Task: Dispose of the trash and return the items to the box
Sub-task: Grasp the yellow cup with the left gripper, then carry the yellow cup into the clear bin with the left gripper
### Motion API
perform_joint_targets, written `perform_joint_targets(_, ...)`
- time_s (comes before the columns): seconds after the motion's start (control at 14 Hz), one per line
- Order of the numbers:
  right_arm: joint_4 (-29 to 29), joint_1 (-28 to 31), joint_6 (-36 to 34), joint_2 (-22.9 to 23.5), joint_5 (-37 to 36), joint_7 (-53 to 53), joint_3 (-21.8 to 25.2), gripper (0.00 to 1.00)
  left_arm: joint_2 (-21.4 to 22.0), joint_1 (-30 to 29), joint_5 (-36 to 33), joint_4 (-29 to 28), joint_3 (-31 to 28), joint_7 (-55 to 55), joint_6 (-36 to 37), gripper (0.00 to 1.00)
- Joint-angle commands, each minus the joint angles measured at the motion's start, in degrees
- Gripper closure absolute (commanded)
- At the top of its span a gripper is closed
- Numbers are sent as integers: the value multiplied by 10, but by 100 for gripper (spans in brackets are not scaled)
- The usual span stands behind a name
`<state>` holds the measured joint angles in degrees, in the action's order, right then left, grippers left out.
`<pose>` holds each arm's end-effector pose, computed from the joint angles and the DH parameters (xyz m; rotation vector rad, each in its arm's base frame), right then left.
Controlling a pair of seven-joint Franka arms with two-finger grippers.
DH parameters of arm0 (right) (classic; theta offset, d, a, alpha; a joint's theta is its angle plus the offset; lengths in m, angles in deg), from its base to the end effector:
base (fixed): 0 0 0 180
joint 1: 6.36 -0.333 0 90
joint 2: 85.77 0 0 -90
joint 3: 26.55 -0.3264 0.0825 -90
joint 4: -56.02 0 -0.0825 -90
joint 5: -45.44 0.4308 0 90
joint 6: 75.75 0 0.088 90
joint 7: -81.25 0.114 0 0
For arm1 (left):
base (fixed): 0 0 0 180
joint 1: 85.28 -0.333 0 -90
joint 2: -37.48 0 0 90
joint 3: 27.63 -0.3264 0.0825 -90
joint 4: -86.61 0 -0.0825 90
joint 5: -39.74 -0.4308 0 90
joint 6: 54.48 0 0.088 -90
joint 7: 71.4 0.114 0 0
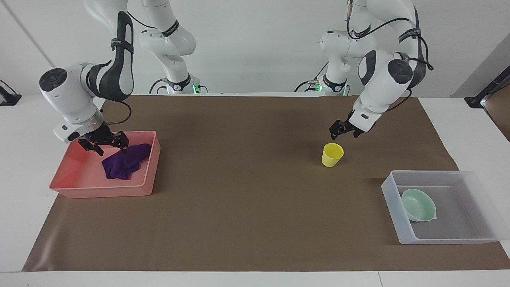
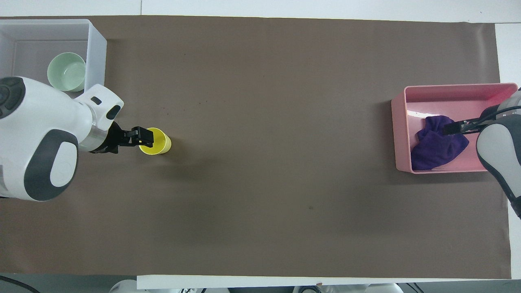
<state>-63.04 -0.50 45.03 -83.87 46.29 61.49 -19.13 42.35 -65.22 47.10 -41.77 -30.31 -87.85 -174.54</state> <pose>0.5772 -0.1351 0.3915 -3.1283 -0.1653 0.0005 0.5137 -0.1680 0.3774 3.0468 0.0781 -0.1384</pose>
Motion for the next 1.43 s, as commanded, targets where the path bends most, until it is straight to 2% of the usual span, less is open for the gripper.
perform_joint_targets(0.0, 50, -26, -62, 4, 4, 31, -11, 0, 10, 3, -8, -49, -8, 0, -61, 2)
perform_joint_targets(0.07, 63, -48, -88, 3, 2, 79, -11, 0, 6, 3, -8, -59, -8, 1, -84, 6)
perform_joint_targets(0.14, 73, -65, -103, -1, -3, 104, -11, 0, 1, 3, -8, -67, -8, 1, -99, 15)
perform_joint_targets(0.21, 92, -78, -139, -4, -5, 110, -11, 0, -4, 2, -8, -67, -8, 1, -107, 29)
perform_joint_targets(0.29, 118, -81, -181, -6, -5, 111, -11, 0, -7, 2, -8, -67, -8, -1, -108, 55)
perform_joint_targets(0.36, 144, -81, -219, -6, -5, 111, -11, 0, -12, 2, -8, -67, -8, -5, -110, 77)
perform_joint_targets(0.43, 168, -81, -257, -9, -6, 111, -12, 0, -14, 2, -8, -67, -8, -9, -114, 91)
perform_joint_targets(0.5, 188, -81, -291, -16, -8, 111, -12, 0, -14, 2, -8, -67, -8, -10, -115, 100)
perform_joint_targets(0.79, 191, -81, -354, -68, -9, 110, -12, 0, -28, -2, -7, -34, -8, -23, -113, 100)
perform_joint_targets(0.93, 200, -81, -370, -81, -9, 105, -12, 0, -26, -7, -6, 18, -12, -39, -74, 100)
perform_joint_targets(1.07, 242, -81, -407, -70, -8, 104, -12, 0, -32, -40, -2, 126, -15, -40, 31, 100)
perform_joint_targets(1.21, 246, -81, -404, -66, -2, 105, -12, 0, -72, -84, -10, 250, -16, -39, 127, 100)
perform_joint_targets(1.36, 239, -85, -404, -70, 2, 103, -12, 0, -119, -139, -58, 334, -18, -25, 137, 100)
